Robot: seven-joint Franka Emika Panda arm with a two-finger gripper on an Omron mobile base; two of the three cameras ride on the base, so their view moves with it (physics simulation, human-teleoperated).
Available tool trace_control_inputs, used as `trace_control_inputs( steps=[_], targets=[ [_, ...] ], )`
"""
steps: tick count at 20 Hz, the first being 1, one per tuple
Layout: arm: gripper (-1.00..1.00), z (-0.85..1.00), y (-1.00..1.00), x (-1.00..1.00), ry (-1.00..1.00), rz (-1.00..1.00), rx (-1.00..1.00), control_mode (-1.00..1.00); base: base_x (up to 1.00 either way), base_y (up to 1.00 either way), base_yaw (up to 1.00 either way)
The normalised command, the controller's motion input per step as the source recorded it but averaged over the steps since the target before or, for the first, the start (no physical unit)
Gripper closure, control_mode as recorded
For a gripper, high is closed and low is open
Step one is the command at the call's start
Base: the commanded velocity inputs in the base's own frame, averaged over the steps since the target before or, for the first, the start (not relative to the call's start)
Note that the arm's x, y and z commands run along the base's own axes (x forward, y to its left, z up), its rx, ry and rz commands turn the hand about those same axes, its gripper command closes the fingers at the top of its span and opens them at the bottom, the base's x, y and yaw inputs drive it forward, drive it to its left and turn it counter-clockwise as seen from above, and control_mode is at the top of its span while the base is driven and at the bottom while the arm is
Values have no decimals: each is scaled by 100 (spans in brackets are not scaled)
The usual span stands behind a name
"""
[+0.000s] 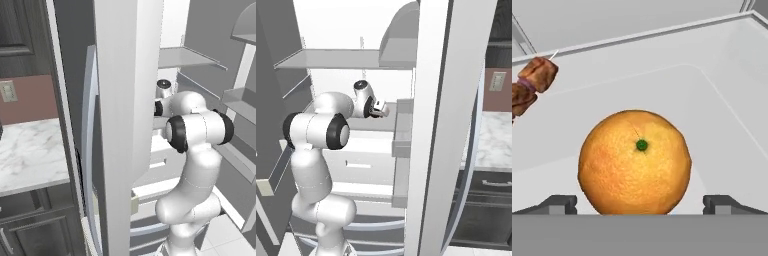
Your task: Pick the two oranges from the fridge and place them on the plate next to the blender to make a fruit smoothie.
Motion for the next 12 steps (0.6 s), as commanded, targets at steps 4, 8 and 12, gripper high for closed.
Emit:
trace_control_inputs(
  steps=[4,8,12],
  targets=[
    [-100,-18,0,62,0,0,0,-100,0,0,0],
    [-100,-17,0,60,1,0,-1,-100,0,0,0],
    [-100,-40,0,25,3,0,-3,-100,0,0,0]
  ],
)
